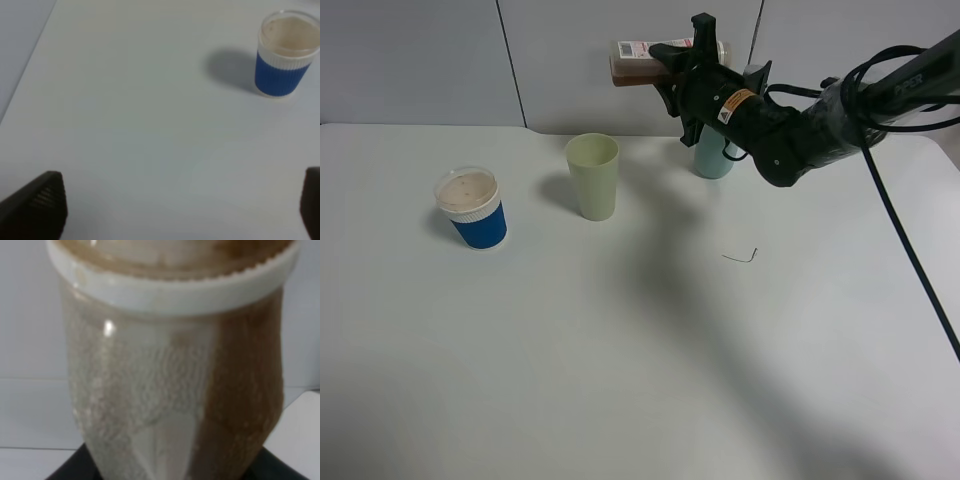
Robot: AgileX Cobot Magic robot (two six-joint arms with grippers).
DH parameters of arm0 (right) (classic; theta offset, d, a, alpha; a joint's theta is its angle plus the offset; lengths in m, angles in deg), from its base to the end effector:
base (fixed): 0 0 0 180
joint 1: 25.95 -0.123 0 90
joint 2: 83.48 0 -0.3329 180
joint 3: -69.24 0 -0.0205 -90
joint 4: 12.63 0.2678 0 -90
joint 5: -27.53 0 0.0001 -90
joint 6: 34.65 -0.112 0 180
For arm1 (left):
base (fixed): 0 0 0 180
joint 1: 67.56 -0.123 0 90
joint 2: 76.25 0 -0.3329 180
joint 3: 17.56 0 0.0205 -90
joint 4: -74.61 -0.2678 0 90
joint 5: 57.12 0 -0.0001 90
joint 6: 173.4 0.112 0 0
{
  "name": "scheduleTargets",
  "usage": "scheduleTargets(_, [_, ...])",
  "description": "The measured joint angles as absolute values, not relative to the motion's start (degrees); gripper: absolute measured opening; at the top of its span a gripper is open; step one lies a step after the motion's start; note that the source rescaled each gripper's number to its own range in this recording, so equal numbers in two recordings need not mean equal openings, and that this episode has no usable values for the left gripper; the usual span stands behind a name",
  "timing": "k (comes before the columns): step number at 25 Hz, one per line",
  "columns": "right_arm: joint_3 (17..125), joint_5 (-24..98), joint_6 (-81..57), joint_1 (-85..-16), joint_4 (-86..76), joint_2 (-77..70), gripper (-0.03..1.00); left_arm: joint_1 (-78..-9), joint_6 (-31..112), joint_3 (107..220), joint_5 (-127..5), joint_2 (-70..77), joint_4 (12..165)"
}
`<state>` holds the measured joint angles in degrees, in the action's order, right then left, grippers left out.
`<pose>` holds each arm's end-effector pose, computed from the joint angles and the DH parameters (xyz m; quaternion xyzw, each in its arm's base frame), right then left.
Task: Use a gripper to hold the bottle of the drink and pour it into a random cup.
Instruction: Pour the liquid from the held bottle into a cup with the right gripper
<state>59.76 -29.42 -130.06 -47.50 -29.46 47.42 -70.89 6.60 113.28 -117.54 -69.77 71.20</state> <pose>0.4669 0.2136 0.1916 0.2799 0.6131 0.6410 0.3673 -0.0211 0.0046 0.2795 -0.0259 0.8476 0.0451 0.5282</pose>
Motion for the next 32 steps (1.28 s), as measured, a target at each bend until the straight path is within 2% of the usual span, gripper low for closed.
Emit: scheduleTargets(32, [59.76, -30.97, -133.05, -47.92, -29.46, 47.42, 0.01, -70.89, 6.6, 113.28, -117.54, -69.77, 71.2])
